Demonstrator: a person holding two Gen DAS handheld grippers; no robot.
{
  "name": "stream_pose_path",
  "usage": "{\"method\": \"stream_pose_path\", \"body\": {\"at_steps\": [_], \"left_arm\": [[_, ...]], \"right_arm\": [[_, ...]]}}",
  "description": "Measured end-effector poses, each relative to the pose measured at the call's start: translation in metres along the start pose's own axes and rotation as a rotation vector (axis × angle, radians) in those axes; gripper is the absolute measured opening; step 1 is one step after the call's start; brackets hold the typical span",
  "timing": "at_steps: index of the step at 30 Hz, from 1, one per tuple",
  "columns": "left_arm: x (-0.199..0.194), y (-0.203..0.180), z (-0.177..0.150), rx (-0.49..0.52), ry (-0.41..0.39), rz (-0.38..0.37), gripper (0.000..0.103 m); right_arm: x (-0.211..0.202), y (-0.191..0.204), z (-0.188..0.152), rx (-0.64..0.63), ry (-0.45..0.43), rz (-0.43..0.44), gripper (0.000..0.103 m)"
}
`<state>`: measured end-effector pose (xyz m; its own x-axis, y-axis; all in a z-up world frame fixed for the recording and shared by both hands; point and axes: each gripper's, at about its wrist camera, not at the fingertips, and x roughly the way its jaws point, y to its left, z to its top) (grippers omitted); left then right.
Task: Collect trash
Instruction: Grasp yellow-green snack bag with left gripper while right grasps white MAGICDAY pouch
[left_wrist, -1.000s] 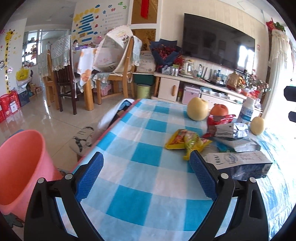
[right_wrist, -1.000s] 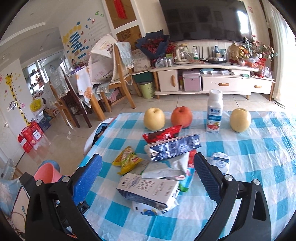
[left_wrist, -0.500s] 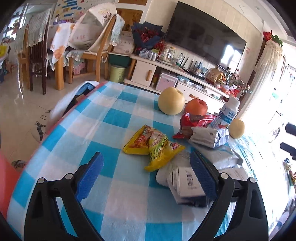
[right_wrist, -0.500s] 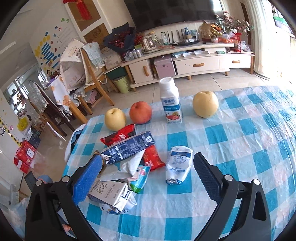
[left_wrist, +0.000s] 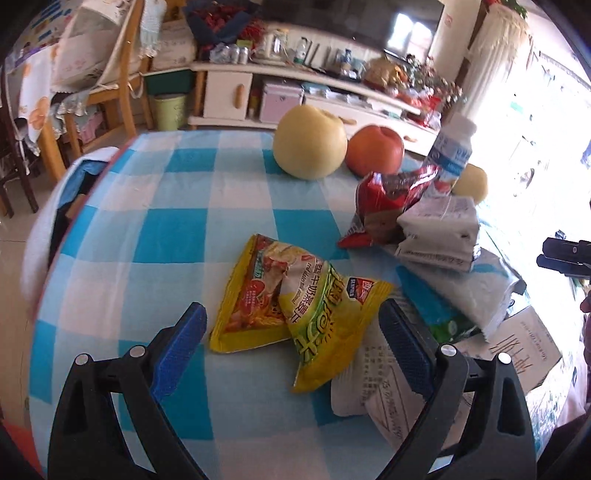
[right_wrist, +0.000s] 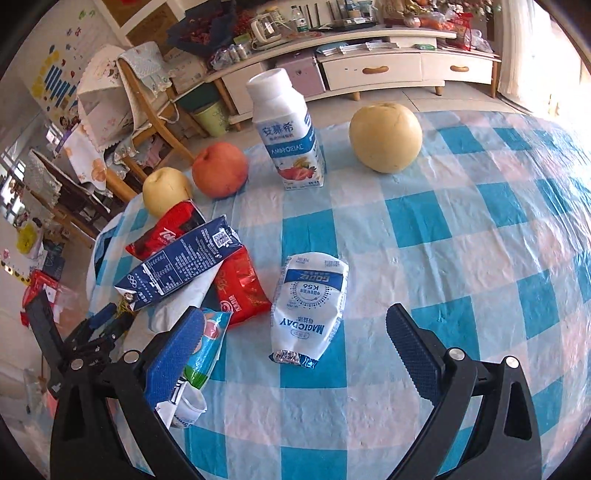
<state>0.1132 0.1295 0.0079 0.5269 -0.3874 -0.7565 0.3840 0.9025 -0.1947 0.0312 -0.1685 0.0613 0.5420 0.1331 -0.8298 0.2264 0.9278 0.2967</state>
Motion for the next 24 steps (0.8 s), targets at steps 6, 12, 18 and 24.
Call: {"method": "stream_pose_path", "body": {"at_steps": [6, 12, 18, 24], "left_arm": [[0.013, -0.004, 0.006, 0.042, 0.02, -0.003, 0.095], [0.015, -0.008, 0.006, 0.06, 0.027, 0.034, 0.091], [0.013, -0.012, 0.005, 0.061, 0.019, 0.078, 0.074], [0.01, -0.014, 0.001, 0.049, 0.013, 0.097, 0.063]], "right_arm": [[0.026, 0.014, -0.005, -0.098, 0.038, -0.042, 0.098], [0.049, 0.01, -0.006, -0.116, 0.057, -0.082, 0.098], [0.062, 0.004, -0.007, -0.115, 0.054, -0.135, 0.097], [0.067, 0.008, -0.009, -0.153, 0.059, -0.15, 0.082]]}}
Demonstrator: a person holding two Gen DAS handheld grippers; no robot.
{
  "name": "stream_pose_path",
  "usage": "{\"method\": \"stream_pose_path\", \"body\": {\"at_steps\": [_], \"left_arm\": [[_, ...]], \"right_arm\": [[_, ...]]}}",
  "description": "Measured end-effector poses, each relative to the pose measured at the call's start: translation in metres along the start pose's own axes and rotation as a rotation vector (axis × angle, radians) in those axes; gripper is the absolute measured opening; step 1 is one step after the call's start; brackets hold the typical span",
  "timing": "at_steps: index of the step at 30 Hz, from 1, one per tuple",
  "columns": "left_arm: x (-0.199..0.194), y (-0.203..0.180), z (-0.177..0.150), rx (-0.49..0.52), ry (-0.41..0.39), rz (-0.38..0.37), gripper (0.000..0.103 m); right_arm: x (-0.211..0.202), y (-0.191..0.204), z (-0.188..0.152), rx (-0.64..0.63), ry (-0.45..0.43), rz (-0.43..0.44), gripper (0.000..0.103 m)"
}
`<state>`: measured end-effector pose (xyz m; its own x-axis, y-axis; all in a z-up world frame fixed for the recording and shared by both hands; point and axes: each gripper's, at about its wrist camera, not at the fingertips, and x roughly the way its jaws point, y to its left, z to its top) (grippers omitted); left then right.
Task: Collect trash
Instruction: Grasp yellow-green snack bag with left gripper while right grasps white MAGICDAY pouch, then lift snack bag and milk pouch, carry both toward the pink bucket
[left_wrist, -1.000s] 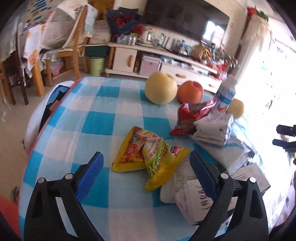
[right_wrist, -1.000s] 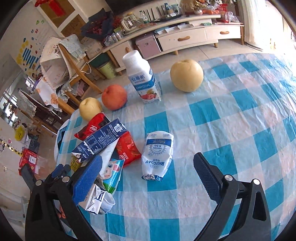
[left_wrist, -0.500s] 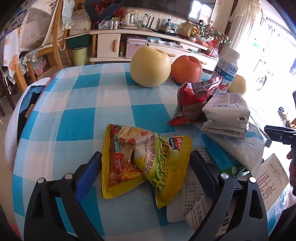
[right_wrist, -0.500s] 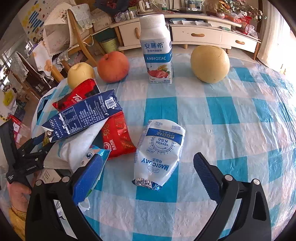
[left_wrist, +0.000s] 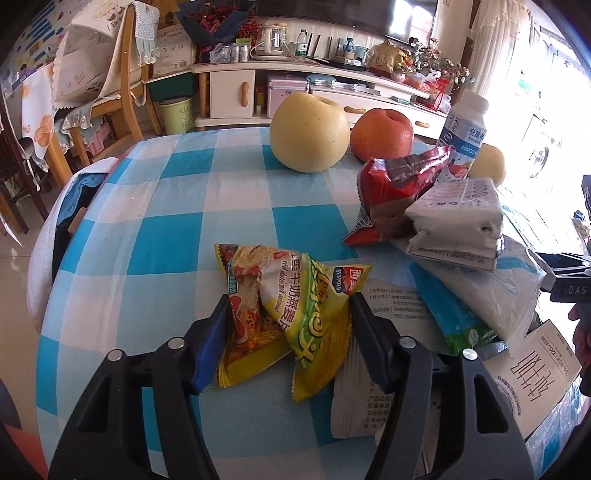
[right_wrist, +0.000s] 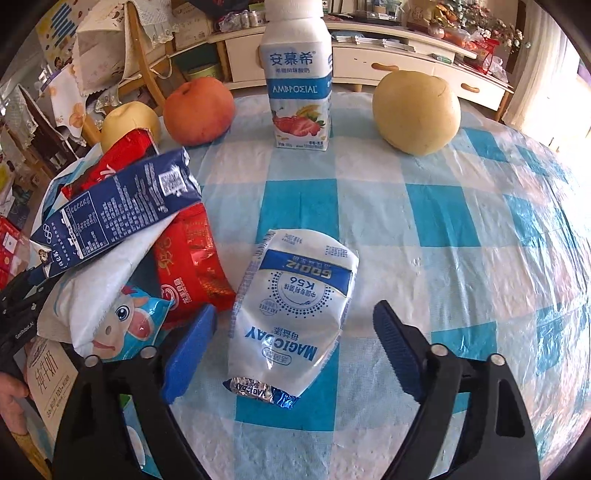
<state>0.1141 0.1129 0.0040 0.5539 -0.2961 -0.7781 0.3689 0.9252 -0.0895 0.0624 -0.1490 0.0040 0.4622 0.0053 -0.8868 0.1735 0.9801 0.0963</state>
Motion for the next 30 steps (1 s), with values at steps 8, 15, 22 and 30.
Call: {"method": "stream_pose_path", "body": {"at_steps": [8, 15, 22, 30], "left_arm": [[-0.009, 0.002, -0.007, -0.052, 0.0, 0.002, 0.058], [-0.023, 0.01, -0.02, -0.131, -0.013, 0.013, 0.057], [-0.045, 0.015, -0.037, -0.189, -0.045, 0.01, 0.057], [-0.076, 0.018, -0.059, -0.252, -0.107, 0.003, 0.057]], "right_arm": [[0.003, 0.007, -0.002, -0.054, -0.004, -0.037, 0.065], [0.003, 0.007, -0.003, -0.076, -0.001, -0.052, 0.061], [-0.009, 0.004, -0.007, -0.062, -0.015, -0.04, 0.061], [-0.047, -0.002, -0.014, -0.022, -0.083, 0.011, 0.061]]}}
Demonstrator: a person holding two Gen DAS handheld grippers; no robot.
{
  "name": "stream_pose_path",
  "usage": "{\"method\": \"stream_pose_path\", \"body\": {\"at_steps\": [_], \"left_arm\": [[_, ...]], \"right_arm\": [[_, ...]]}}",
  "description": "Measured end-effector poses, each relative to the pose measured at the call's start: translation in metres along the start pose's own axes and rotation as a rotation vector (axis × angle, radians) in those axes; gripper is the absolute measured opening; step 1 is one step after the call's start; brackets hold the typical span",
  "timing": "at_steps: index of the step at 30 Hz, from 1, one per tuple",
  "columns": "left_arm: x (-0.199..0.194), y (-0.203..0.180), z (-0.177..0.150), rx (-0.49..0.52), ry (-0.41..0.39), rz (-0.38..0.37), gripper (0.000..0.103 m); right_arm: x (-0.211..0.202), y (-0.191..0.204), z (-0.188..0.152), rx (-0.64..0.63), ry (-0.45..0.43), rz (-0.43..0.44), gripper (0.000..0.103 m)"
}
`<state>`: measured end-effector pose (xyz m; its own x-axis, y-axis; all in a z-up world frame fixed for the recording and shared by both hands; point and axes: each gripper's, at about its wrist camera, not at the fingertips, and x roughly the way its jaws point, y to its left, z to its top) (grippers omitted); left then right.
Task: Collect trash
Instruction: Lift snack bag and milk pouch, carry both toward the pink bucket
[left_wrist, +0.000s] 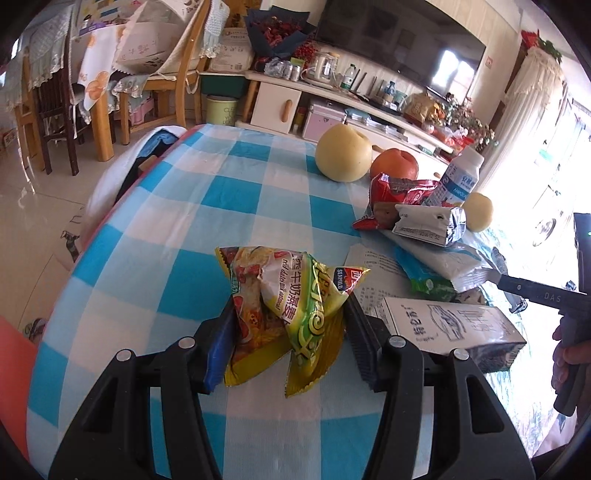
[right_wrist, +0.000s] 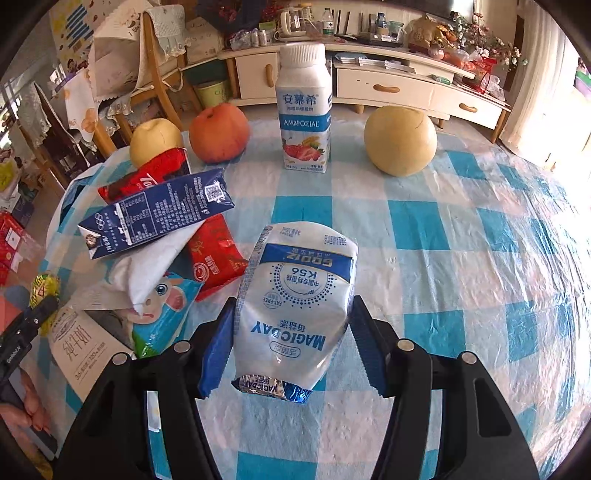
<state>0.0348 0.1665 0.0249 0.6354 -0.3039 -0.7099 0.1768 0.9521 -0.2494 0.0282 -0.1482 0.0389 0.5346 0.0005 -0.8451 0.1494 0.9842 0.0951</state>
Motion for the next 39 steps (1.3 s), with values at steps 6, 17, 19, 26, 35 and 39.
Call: {"method": "stream_pose_path", "body": {"at_steps": [6, 17, 19, 26, 35, 39], "left_arm": [[-0.028, 0.006, -0.016, -0.041, -0.043, 0.01, 0.057], [-0.085, 0.021, -0.045, -0.101, -0.171, 0.075, 0.057], [-0.093, 0.026, -0.048, -0.123, -0.187, 0.077, 0.057], [-0.119, 0.04, -0.057, -0.174, -0.245, 0.086, 0.057], [-0.144, 0.076, -0.062, -0.317, -0.355, 0.145, 0.057], [-0.16, 0.096, -0.066, -0.391, -0.424, 0.203, 0.057]], "right_arm": [[-0.028, 0.013, -0.009, 0.023, -0.05, 0.066, 0.061], [-0.072, 0.057, -0.037, 0.006, -0.179, 0.138, 0.061], [-0.077, 0.06, -0.045, 0.017, -0.188, 0.148, 0.061], [-0.09, 0.087, -0.073, -0.002, -0.189, 0.194, 0.061], [-0.107, 0.149, -0.094, -0.079, -0.181, 0.31, 0.061], [-0.11, 0.193, -0.097, -0.148, -0.164, 0.363, 0.061]]}}
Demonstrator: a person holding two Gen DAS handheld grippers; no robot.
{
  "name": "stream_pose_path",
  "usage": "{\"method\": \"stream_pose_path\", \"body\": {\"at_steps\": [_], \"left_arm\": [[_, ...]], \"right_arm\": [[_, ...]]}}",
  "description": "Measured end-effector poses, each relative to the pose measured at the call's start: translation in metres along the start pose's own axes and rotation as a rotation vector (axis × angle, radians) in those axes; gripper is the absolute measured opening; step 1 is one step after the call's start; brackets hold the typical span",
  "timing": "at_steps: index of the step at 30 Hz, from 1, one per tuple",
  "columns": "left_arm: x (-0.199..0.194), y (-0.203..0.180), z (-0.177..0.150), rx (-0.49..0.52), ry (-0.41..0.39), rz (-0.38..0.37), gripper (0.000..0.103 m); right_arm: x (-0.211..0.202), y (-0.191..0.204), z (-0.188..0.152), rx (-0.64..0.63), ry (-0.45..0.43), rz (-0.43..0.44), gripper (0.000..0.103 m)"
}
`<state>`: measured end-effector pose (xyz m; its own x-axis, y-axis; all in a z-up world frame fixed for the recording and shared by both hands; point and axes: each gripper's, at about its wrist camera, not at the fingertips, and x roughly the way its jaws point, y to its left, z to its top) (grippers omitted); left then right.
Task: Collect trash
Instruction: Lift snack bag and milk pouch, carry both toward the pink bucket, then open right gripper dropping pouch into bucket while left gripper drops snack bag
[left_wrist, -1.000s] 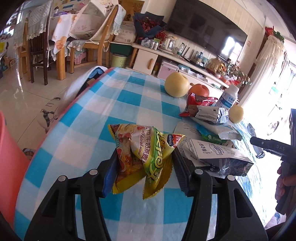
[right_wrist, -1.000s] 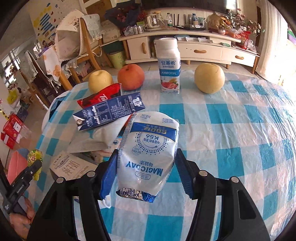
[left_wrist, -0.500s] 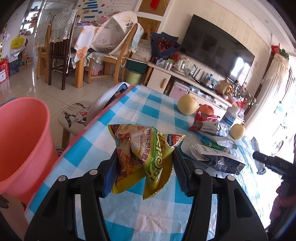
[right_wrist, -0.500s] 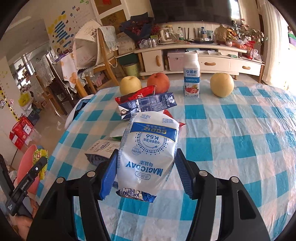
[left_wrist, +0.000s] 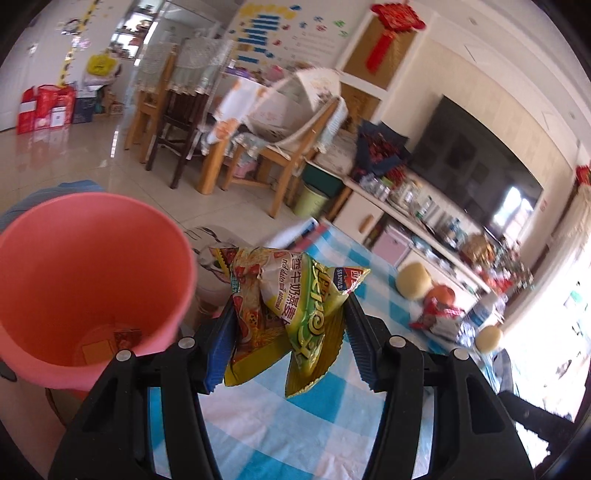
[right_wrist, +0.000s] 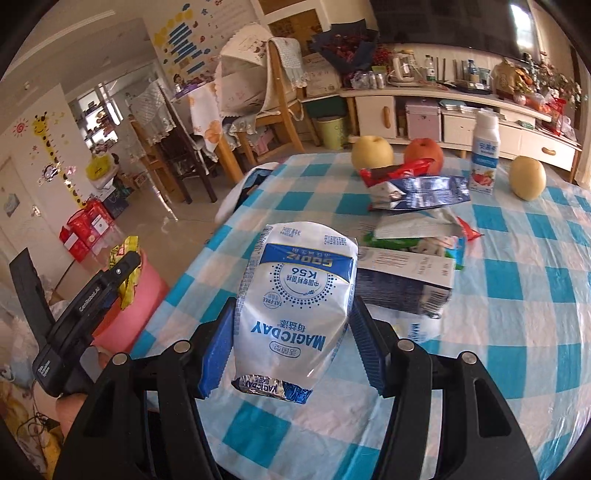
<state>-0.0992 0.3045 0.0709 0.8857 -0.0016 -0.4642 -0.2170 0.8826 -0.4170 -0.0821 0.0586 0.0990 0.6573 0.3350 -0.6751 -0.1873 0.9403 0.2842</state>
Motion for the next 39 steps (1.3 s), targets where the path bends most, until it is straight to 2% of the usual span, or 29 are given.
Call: {"method": "stream_pose_path", "body": {"at_steps": [9, 16, 23, 26, 27, 28, 29, 30, 32, 35, 37, 39], "left_arm": [[-0.017, 0.061, 0.026, -0.17, -0.113, 0.156, 0.057], [-0.021, 0.106, 0.038, -0.305, -0.133, 0.233, 0.058], [-0.019, 0.137, 0.044, -0.4, -0.13, 0.28, 0.058], [-0.016, 0.14, 0.046, -0.403, -0.135, 0.297, 0.06], [-0.016, 0.14, 0.047, -0.401, -0.138, 0.302, 0.064], [-0.016, 0.14, 0.047, -0.4, -0.144, 0.311, 0.067], [-0.016, 0.14, 0.047, -0.401, -0.149, 0.314, 0.07], [-0.017, 0.139, 0.047, -0.401, -0.156, 0.311, 0.073], [-0.016, 0.136, 0.048, -0.387, -0.163, 0.31, 0.084], [-0.015, 0.132, 0.047, -0.358, -0.161, 0.31, 0.087], [-0.015, 0.124, 0.048, -0.327, -0.173, 0.321, 0.094], [-0.015, 0.12, 0.047, -0.318, -0.185, 0.306, 0.095]], "right_arm": [[0.037, 0.103, 0.022, -0.071, 0.05, 0.197, 0.061], [0.07, 0.184, 0.048, -0.164, 0.066, 0.313, 0.061], [0.104, 0.234, 0.062, -0.197, 0.091, 0.374, 0.061], [0.117, 0.248, 0.063, -0.209, 0.109, 0.402, 0.062], [0.121, 0.251, 0.063, -0.213, 0.113, 0.407, 0.062], [0.124, 0.254, 0.062, -0.215, 0.111, 0.397, 0.066], [0.126, 0.256, 0.062, -0.213, 0.111, 0.395, 0.075], [0.127, 0.256, 0.062, -0.205, 0.109, 0.403, 0.078], [0.126, 0.25, 0.06, -0.185, 0.091, 0.408, 0.084], [0.119, 0.241, 0.059, -0.179, 0.061, 0.381, 0.089], [0.112, 0.232, 0.057, -0.188, 0.038, 0.346, 0.09], [0.105, 0.222, 0.055, -0.193, 0.024, 0.318, 0.091]]}}
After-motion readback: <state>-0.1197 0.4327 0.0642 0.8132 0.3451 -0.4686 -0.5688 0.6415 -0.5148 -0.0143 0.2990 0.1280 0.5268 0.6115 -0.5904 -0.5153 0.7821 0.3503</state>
